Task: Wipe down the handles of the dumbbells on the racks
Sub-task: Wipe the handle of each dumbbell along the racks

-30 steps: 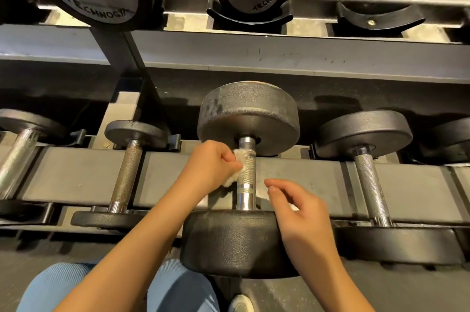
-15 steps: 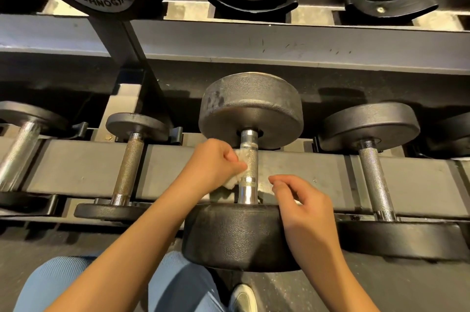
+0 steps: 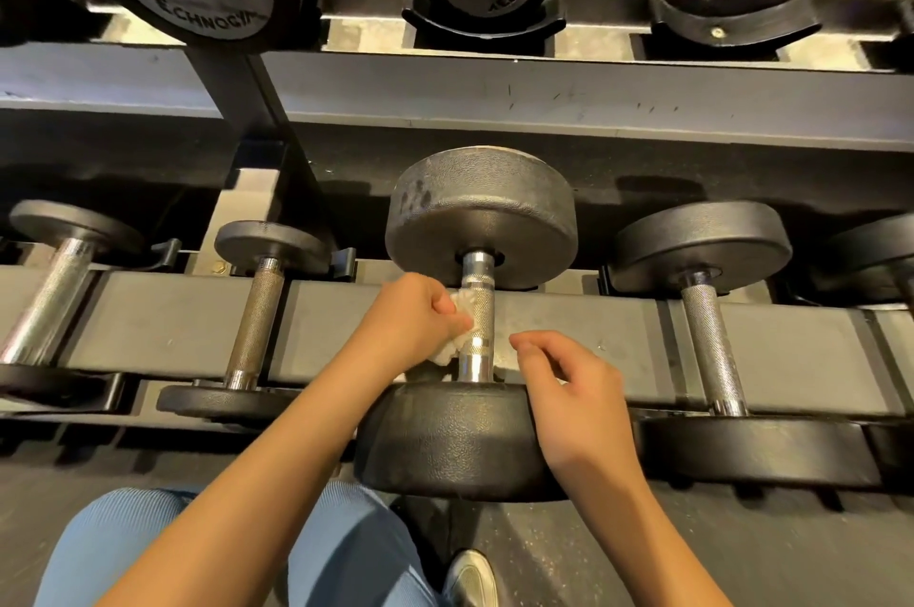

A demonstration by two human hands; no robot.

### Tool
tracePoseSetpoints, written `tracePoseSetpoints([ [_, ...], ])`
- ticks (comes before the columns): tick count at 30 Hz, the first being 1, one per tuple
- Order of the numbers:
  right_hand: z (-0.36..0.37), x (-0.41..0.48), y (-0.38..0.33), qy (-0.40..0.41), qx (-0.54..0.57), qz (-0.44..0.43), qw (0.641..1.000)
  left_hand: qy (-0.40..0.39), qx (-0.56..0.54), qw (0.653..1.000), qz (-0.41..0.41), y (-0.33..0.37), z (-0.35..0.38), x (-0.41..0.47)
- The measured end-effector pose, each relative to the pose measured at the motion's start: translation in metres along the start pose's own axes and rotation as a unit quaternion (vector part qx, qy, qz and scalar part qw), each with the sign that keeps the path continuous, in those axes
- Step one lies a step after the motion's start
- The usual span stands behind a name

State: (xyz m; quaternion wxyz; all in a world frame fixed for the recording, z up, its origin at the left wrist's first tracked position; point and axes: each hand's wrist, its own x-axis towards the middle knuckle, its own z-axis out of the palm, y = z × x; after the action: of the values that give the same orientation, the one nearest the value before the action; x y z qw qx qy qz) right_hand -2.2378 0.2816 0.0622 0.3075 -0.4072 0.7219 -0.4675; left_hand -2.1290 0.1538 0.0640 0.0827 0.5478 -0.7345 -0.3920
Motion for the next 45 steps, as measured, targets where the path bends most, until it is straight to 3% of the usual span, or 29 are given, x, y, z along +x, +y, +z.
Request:
tracePoseSetpoints([
  [5, -0.001, 0.001, 0.000, -0.014, 0.001, 0.004, 1.000, -0.079, 0.027, 0.996, -0.009, -0.003, -0.004, -0.012],
  [10, -0.004, 0.024, -0.006, -0.066, 0.040, 0.013, 0.997, -0.013, -0.153, 0.986, 0.060, 0.009, -0.004, -0.019],
  [15, -0.009, 0.051, -0.017, -0.062, 0.106, 0.042, 0.992, 0.019, -0.152, 0.979, 0.133, 0.025, -0.007, -0.023],
  [20, -0.011, 0.074, -0.015, -0.053, -0.116, 0.028, 0.991, 0.223, -0.057, 0.941, 0.246, 0.023, -0.030, -0.010],
  [22, 0.001, 0.081, -0.010, -0.068, -0.151, 0.031, 0.986, 0.213, -0.014, 0.947, 0.240, 0.020, -0.033, 0.001],
  [28, 0.019, 0.100, -0.010, 0.032, -0.138, -0.020, 0.990, 0.215, 0.008, 0.948, 0.236, 0.013, -0.028, 0.008],
  [36, 0.004, 0.079, 0.003, -0.109, -0.056, 0.048, 0.991, 0.224, 0.002, 0.948, 0.227, 0.016, -0.024, 0.006],
  [42, 0.013, 0.098, 0.001, -0.003, -0.079, -0.008, 0.997, 0.216, 0.010, 0.951, 0.221, 0.016, -0.024, 0.004],
  [45, 0.014, 0.102, 0.002, 0.008, -0.062, -0.012, 0.998, 0.217, 0.012, 0.952, 0.218, 0.017, -0.024, 0.003],
])
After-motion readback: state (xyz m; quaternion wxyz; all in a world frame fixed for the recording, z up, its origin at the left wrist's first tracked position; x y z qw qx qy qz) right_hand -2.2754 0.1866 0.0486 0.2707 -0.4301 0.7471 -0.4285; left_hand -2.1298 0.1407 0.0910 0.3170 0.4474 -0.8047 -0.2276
